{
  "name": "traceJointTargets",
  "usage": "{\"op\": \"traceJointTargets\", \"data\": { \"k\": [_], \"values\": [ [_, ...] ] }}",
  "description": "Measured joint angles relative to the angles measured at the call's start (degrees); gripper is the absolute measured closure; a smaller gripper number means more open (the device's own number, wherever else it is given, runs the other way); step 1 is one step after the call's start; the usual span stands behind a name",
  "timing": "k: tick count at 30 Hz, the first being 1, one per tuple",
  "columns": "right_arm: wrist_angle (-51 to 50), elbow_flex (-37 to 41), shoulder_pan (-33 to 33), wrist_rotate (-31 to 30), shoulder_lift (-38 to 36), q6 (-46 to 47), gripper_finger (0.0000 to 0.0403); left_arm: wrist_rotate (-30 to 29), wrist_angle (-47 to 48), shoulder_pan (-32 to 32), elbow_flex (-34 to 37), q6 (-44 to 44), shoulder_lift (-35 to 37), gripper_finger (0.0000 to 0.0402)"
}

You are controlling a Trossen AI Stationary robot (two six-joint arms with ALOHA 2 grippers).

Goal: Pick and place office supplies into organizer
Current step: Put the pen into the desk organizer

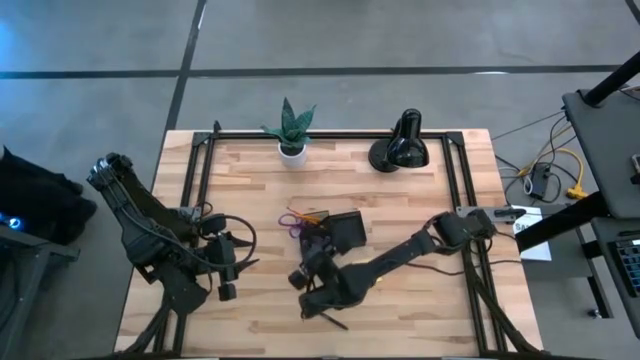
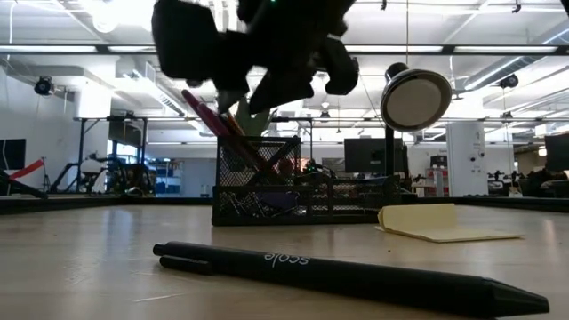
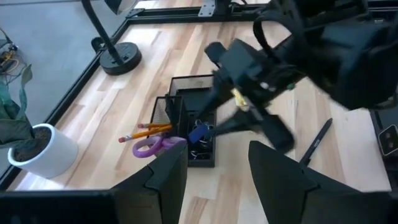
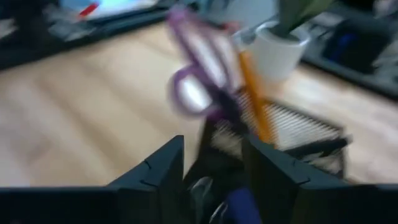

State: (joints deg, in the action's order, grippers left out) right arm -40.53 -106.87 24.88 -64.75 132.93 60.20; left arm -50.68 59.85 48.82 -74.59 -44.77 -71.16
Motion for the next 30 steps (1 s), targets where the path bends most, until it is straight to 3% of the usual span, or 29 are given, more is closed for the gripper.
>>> {"op": "traceJointTargets", "data": {
  "k": [9,13,19,30],
  "values": [
    [-2.42,-5.26,7.63,23.59,-0.20,-7.58,0.0244,2.32,-0.93,0.00,0.00,-0.07,0.00,0.0244],
    [-2.15,-4.60,8.98,32.63,0.39,-6.05,0.0250,2.42,-0.97,0.00,0.00,-0.04,0.00,0.0244],
    [-2.24,-4.15,8.99,34.56,2.88,-1.95,0.0250,2.58,-1.26,0.02,0.00,-0.04,0.00,0.0244],
    [-1.41,-3.16,8.91,36.50,4.08,-9.50,0.0245,3.45,-0.89,0.04,0.00,0.15,0.00,0.0244]
  ]
}}
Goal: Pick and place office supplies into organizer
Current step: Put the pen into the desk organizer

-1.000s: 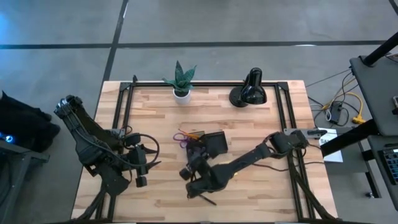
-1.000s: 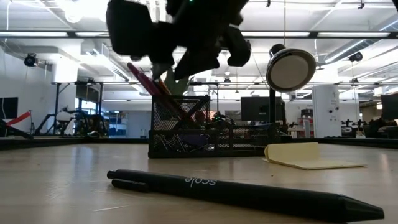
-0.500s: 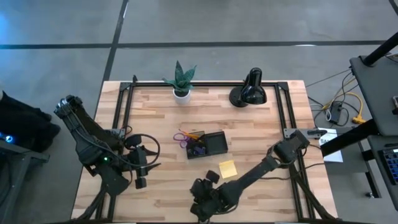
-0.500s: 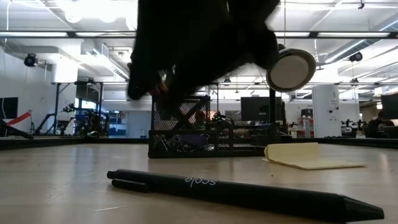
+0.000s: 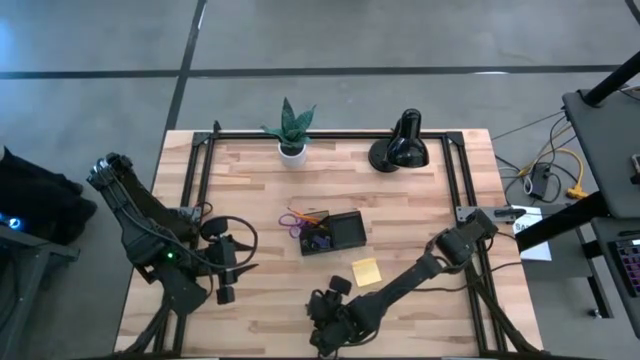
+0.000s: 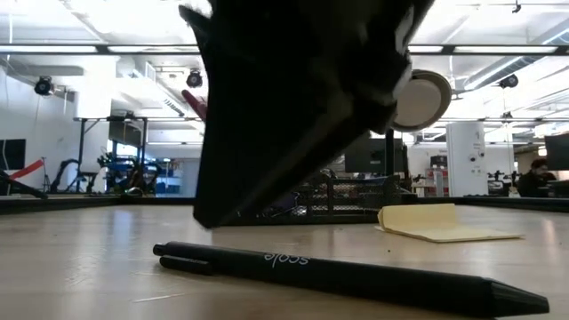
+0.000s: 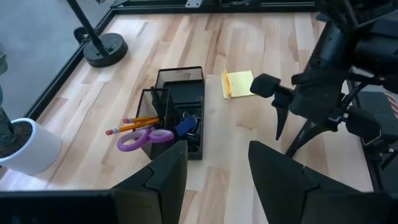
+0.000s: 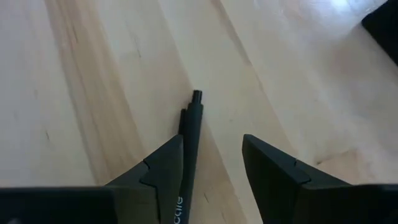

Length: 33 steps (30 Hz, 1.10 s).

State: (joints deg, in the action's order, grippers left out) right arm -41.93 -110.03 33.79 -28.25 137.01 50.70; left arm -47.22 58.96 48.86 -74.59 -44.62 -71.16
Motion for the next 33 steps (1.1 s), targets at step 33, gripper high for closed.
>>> {"op": "traceJointTargets", "data": {
  "k": [33],
  "values": [
    [11.94,7.88,-0.32,3.80,-0.34,-4.65,0.0310,-0.08,-0.08,-0.02,4.52,-2.02,0.00,0.0244]
  ]
}}
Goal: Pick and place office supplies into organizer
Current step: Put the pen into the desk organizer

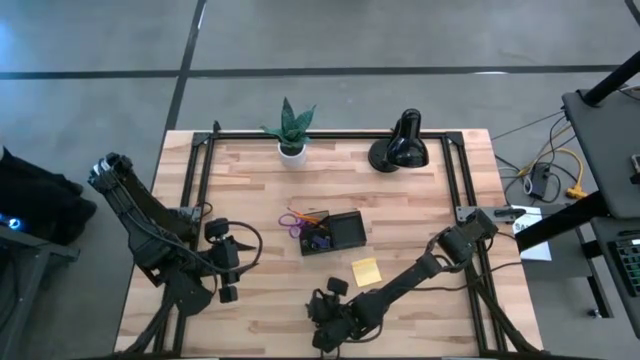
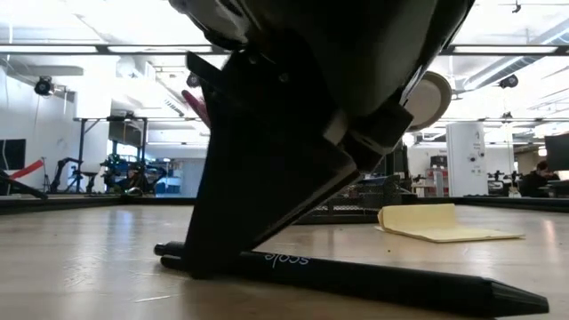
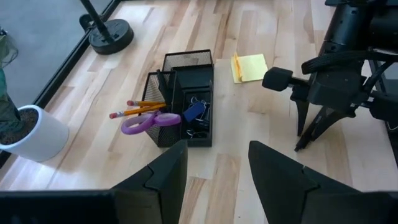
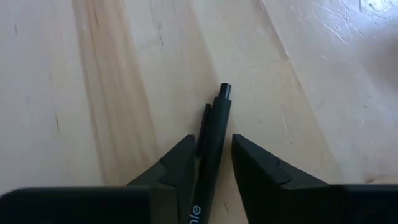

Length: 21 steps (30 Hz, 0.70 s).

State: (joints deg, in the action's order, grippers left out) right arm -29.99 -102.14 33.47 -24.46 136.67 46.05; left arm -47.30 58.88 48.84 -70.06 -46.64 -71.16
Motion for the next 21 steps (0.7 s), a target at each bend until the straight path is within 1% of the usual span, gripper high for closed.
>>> {"op": "traceJointTargets", "data": {
  "k": [7,12,15,16,17,21],
  "values": [
    [0.66,2.01,-0.58,0.16,-0.16,-2.74,0.0352,-0.05,-0.01,-0.02,0.00,-0.03,0.00,0.0244],
    [0.43,2.68,-1.80,0.67,-0.18,-2.75,0.0357,-0.08,0.03,-0.09,0.00,0.05,0.00,0.0244],
    [0.23,1.90,-2.72,0.74,-0.18,-0.91,0.0358,-0.08,0.05,-0.12,0.00,0.47,0.02,0.0244],
    [0.18,1.08,-2.91,-0.62,-0.31,0.25,0.0358,-0.10,0.06,-0.13,0.00,0.49,0.02,0.0244],
    [0.25,0.29,-2.97,-3.29,-0.15,1.17,0.0358,-0.10,0.08,-0.13,0.00,0.47,0.02,0.0244],
    [-1.54,-3.49,-3.58,-21.23,0.24,7.04,0.0359,-1.12,0.09,-0.13,-0.06,0.51,0.02,0.0244]
  ]
}}
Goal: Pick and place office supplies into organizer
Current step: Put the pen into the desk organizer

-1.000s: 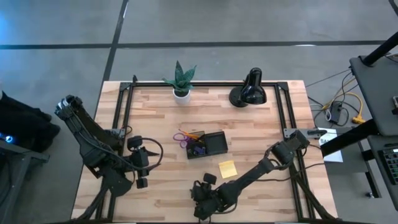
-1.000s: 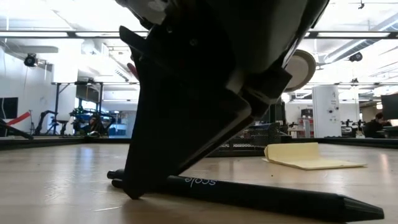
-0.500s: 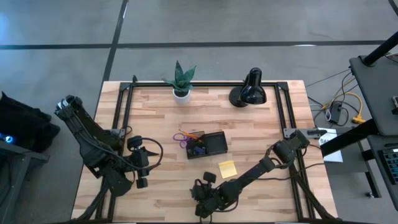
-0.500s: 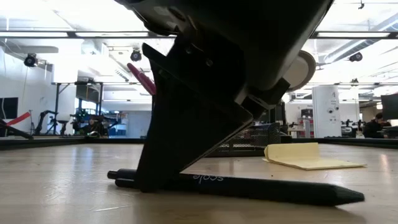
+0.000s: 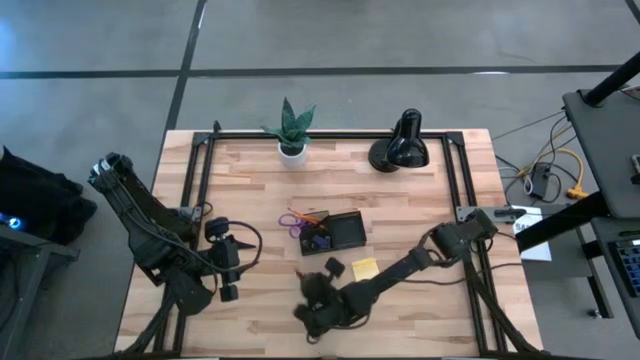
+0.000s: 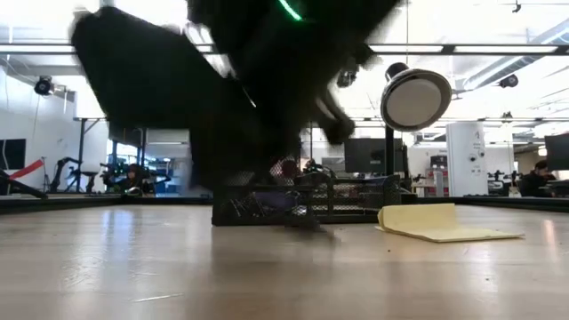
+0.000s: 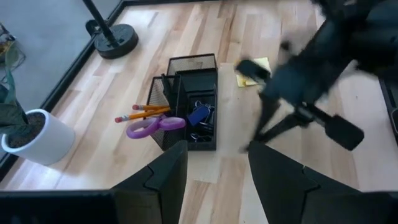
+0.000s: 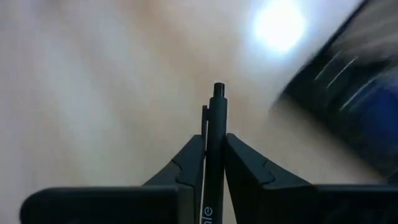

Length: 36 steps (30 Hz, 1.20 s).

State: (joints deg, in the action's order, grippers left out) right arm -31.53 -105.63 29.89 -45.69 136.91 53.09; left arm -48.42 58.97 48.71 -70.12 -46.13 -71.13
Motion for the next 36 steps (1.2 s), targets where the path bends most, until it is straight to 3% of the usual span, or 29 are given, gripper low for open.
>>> {"op": "traceJointTargets", "data": {
  "k": [6,11,20,26,36],
  "values": [
    [-7.49,-6.01,-1.05,-23.59,-2.96,11.33,0.0360,-0.17,-0.03,0.00,-0.05,0.00,0.24,0.0244],
    [-9.25,-10.06,-3.93,-35.56,-4.81,7.91,0.0360,-0.19,-0.03,0.00,-0.05,0.00,0.24,0.0244],
    [-10.27,-7.77,-8.51,-39.81,-6.92,4.34,0.0360,-0.18,0.17,0.00,-0.03,0.05,0.24,0.0244],
    [-10.28,-5.42,-9.18,-39.53,-6.39,2.56,0.0360,-0.16,0.45,0.00,0.01,0.66,0.24,0.0244],
    [-9.87,-0.76,-9.63,-43.96,-5.80,8.58,0.0360,0.08,0.49,0.00,0.14,4.91,0.23,0.0244]
  ]
}}
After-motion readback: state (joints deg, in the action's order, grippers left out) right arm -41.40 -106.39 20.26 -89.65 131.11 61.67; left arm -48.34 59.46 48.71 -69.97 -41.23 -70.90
